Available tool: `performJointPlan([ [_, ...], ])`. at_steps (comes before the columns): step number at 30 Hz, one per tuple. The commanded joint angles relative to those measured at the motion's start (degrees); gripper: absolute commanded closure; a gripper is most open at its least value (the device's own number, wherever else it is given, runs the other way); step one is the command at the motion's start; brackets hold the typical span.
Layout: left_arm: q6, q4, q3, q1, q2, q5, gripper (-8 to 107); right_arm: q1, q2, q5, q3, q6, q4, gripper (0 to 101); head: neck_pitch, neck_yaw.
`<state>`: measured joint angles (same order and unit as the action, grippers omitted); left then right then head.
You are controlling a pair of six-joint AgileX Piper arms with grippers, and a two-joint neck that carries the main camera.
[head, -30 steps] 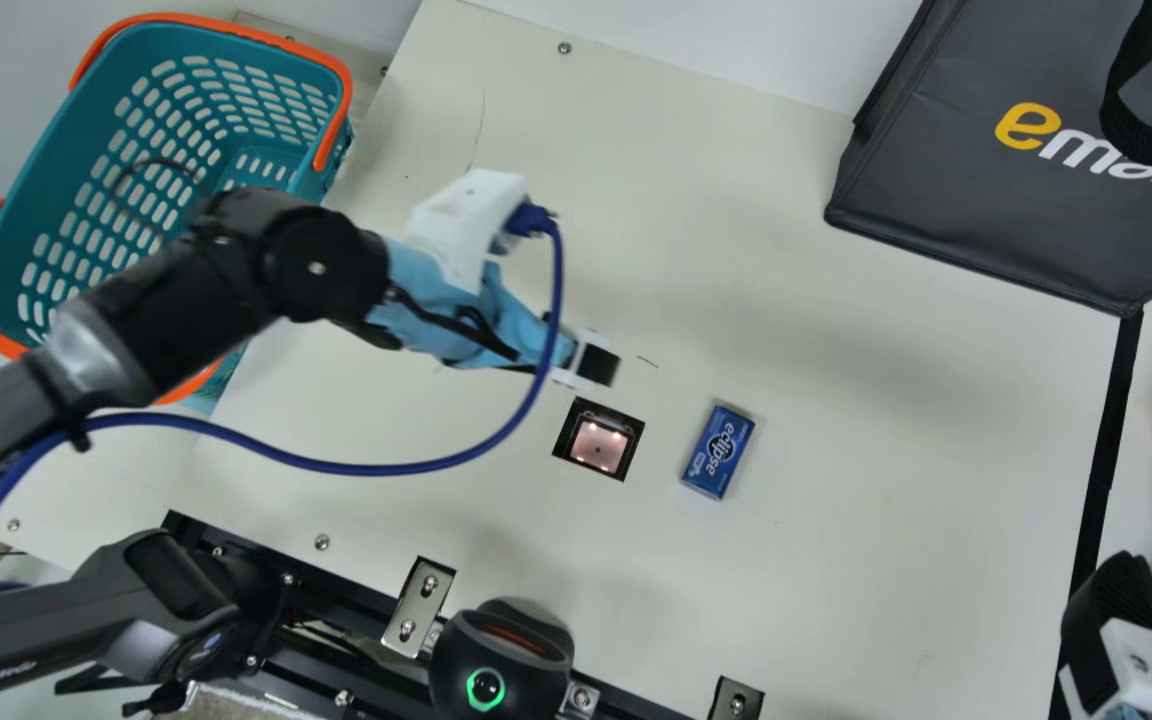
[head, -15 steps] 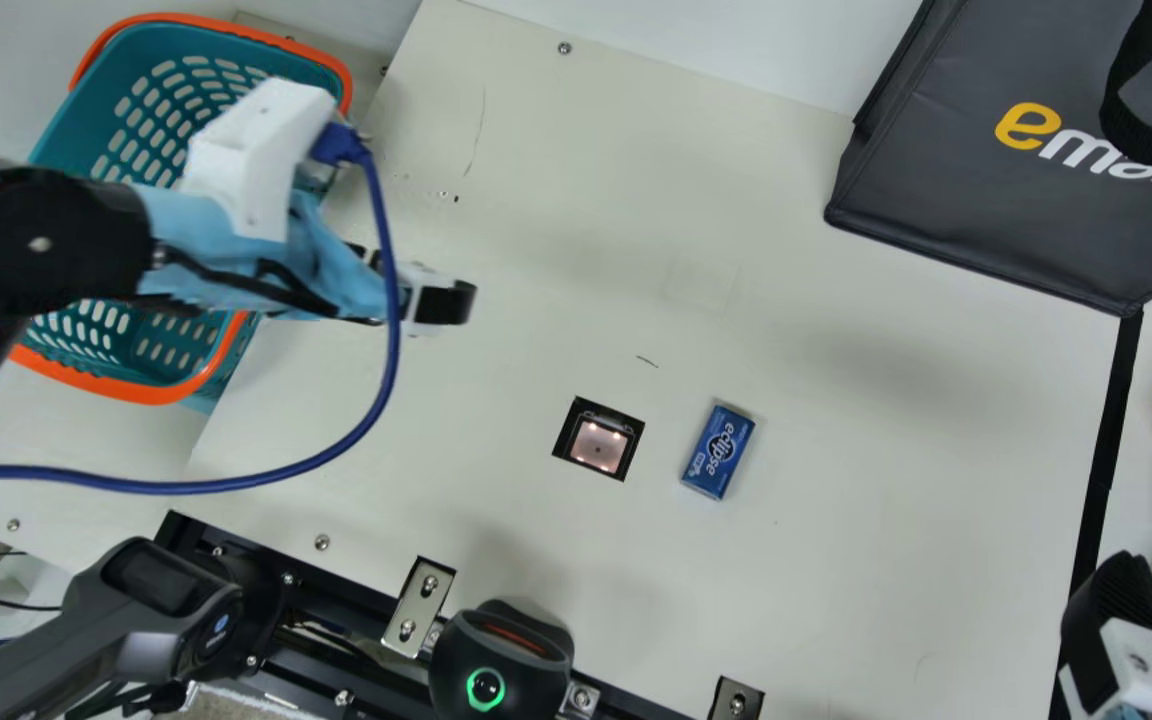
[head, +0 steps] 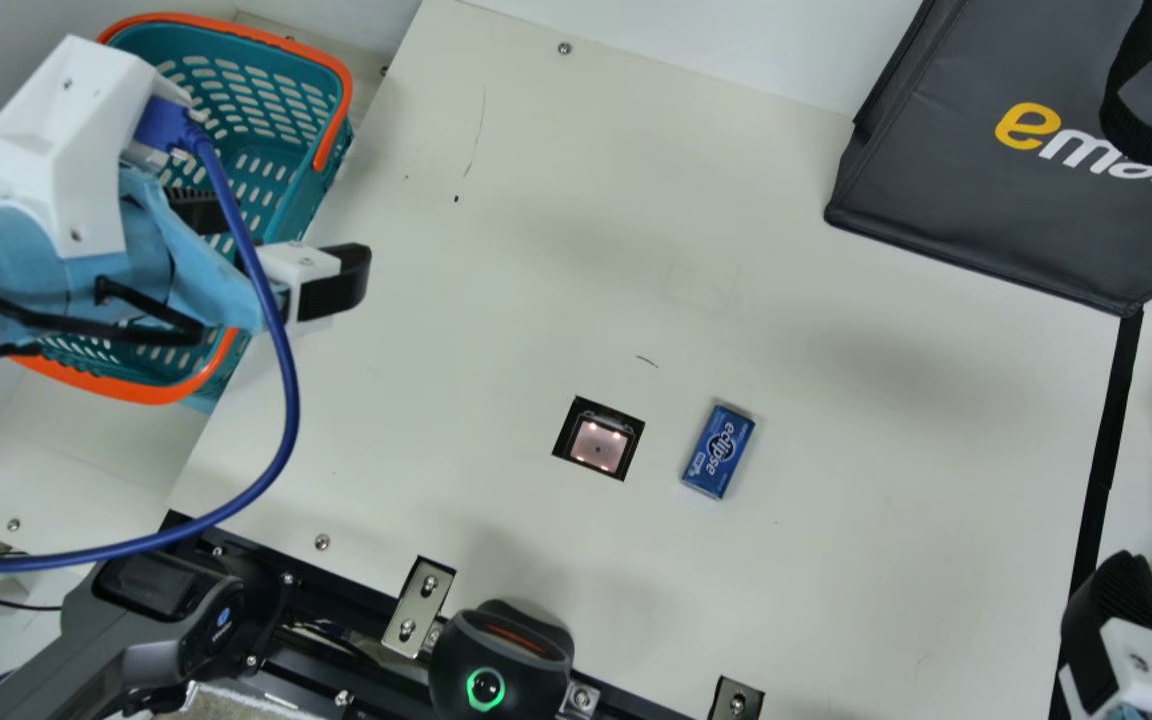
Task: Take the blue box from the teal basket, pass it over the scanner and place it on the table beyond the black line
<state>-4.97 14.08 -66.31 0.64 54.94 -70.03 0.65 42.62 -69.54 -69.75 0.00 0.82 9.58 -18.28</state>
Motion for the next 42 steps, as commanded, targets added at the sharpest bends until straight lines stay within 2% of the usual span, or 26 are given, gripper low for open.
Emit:
performJointPlan([
  [1,0.0,0.0,0.0,0.0,0.0,0.0,9,0.0,0.0,0.0,0.0,0.0,0.0,6,-1.7,1.2],
  [15,0.0,0.0,0.0,0.0,0.0,-0.1,9,0.0,0.0,0.1,0.0,0.0,0.0,6,-1.7,19.9],
  [23,0.0,0.0,0.0,0.0,0.0,-0.1,9,0.3,0.4,0.1,0.1,0.0,0.0,6,-1.7,19.9],
  [29,0.0,0.0,0.0,0.0,0.0,-0.1,9,2.6,3.3,0.6,0.6,-0.7,-0.2,6,-1.7,19.9],
  [36,0.0,0.0,0.0,0.0,0.0,-0.1,9,7.3,7.4,2.2,1.4,-0.7,0.6,6,-1.7,19.9],
  [42,0.0,0.0,0.0,0.0,0.0,-0.1,9,13.0,11.7,3.8,2.4,3.0,2.7,6,-1.7,19.9],
])
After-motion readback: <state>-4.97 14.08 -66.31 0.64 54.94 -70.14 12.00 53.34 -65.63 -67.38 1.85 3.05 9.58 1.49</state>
